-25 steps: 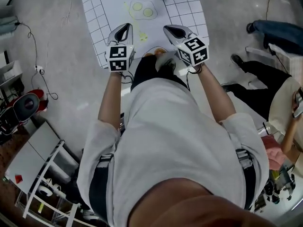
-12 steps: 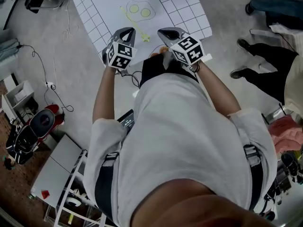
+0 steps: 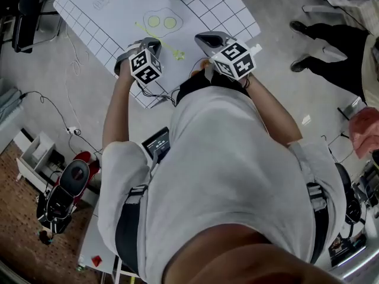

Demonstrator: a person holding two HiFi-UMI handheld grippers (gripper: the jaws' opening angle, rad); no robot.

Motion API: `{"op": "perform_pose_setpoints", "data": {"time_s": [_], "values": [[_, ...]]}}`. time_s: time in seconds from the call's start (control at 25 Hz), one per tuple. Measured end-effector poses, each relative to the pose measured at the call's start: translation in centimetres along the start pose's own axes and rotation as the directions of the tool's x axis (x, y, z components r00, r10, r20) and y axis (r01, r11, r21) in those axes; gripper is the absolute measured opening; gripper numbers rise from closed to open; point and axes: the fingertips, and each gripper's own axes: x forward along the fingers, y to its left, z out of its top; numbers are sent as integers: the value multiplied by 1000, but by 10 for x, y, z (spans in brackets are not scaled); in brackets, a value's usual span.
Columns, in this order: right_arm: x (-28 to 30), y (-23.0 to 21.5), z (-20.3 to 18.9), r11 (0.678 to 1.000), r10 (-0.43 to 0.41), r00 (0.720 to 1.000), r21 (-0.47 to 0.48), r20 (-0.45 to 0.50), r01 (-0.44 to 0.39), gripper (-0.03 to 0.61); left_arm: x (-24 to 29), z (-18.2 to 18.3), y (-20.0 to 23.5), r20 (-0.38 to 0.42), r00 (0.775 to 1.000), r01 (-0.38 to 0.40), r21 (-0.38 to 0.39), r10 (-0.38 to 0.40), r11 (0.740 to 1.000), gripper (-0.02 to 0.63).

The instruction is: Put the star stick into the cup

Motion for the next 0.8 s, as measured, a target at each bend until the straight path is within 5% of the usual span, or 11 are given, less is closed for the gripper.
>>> {"op": "perform_pose_setpoints", "data": {"time_s": [0.2,0.44,0.8], "values": [[11,0,-2,1000,-16,1000,26,-9,16,0,14,1,-5,-18,998,61,133,-59,989,5],[20,2,3,999,-24,1000,28,-10,24,0,23,-6,-9,-89,991,128,343,-103,930,86],[23,-4,7,999,-39,999,38,-14,39,0,31,-8,-10,-194,970,224,471,-147,853,86]]}}
